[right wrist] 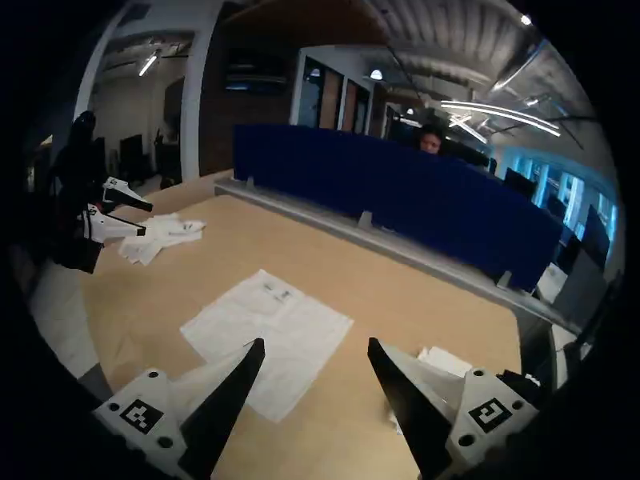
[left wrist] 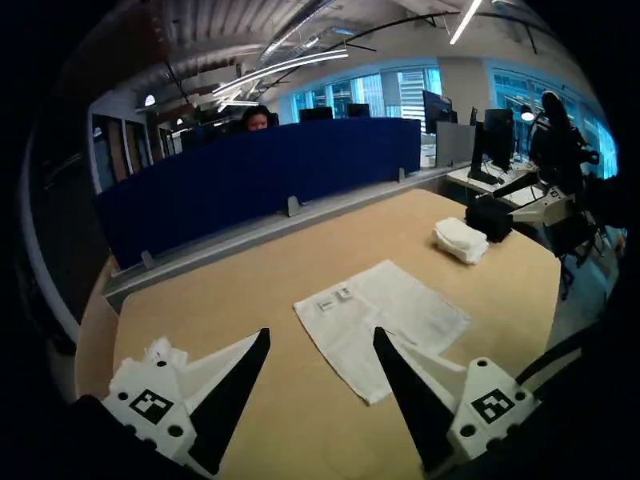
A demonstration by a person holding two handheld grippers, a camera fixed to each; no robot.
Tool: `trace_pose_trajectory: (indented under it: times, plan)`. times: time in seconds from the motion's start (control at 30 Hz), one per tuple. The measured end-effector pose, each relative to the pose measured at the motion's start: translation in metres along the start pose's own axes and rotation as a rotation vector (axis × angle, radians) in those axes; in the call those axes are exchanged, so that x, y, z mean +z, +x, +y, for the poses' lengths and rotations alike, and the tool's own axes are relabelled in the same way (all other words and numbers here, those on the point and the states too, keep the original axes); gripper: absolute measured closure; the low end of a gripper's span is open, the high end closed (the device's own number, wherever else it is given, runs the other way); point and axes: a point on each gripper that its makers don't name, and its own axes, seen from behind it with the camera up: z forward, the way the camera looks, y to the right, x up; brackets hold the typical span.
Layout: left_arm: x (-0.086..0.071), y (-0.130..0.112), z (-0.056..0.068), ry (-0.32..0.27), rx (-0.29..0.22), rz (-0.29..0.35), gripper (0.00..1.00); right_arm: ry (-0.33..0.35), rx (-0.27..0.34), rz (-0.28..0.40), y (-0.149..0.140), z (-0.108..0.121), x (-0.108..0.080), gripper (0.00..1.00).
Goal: Fold towel
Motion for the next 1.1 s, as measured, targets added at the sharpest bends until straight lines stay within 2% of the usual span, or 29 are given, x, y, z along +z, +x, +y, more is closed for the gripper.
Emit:
trace_pose_trajectory:
  times: [0.27, 0.67, 0.87, 1.1]
  plan:
    - [0.02, -0.056, 0.021, -0.072, 0.003, -0.113, 0.04, 0.066, 0.012, -0.113, -0.054, -0.02, 0.024, 0.0]
    - [0.044, -0.128, 0.05, -0.161, 0.025, -0.236, 0.04, 0.106, 0.007, -0.215, -0.125, -0.037, 0.053, 0.0]
    - [0.06, -0.151, 0.057, -0.173, 0.041, -0.258, 0.04, 0.112, 0.001, -0.234, -0.149, -0.042, 0.064, 0.0]
    - [0.08, -0.165, 0.059, -0.18, 0.061, -0.258, 0.04, 0.109, 0.002, -0.252, -0.171, -0.045, 0.077, 0.0]
